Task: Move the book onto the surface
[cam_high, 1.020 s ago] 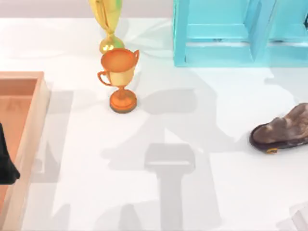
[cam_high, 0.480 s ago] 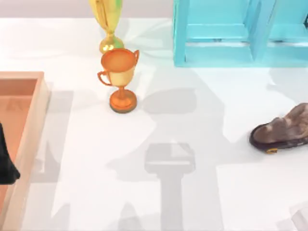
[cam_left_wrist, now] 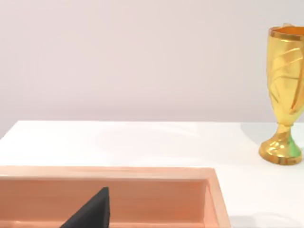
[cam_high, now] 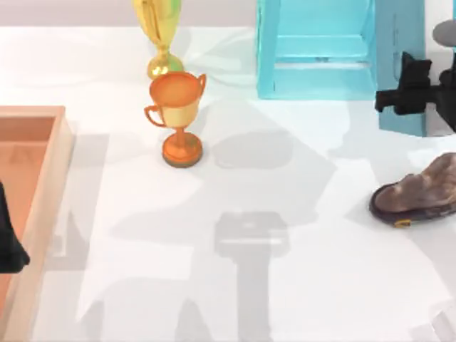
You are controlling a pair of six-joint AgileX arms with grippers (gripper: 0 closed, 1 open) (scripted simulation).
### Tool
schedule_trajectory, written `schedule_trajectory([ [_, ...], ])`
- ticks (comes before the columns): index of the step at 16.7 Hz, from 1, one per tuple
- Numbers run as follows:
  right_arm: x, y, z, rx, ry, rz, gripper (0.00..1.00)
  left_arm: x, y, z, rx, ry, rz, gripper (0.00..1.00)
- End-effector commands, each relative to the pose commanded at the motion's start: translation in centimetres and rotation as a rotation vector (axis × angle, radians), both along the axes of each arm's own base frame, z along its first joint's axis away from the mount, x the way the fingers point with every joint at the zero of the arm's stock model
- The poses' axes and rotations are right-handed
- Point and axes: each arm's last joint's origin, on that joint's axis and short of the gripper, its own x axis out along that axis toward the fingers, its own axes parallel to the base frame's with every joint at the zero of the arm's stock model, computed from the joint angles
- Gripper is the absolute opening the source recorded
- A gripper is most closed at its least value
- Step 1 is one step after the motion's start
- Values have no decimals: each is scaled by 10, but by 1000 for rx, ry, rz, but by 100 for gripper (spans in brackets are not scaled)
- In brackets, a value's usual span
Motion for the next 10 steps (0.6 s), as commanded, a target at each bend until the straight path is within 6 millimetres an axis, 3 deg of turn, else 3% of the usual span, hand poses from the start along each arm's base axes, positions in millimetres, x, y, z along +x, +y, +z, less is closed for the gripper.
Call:
schedule_trajectory([
  [2,-12,53,-20,-204,27,112,0,0,0,0,0,0,0,100],
  [4,-38,107,-38,-431,22,234,0,0,0,0,0,0,0,100],
  [7,-97,175,-63,-778,-54,402,0,0,0,0,0,0,0,100],
  [10,-164,215,-77,-1081,-186,510,0,0,0,0,0,0,0,100],
])
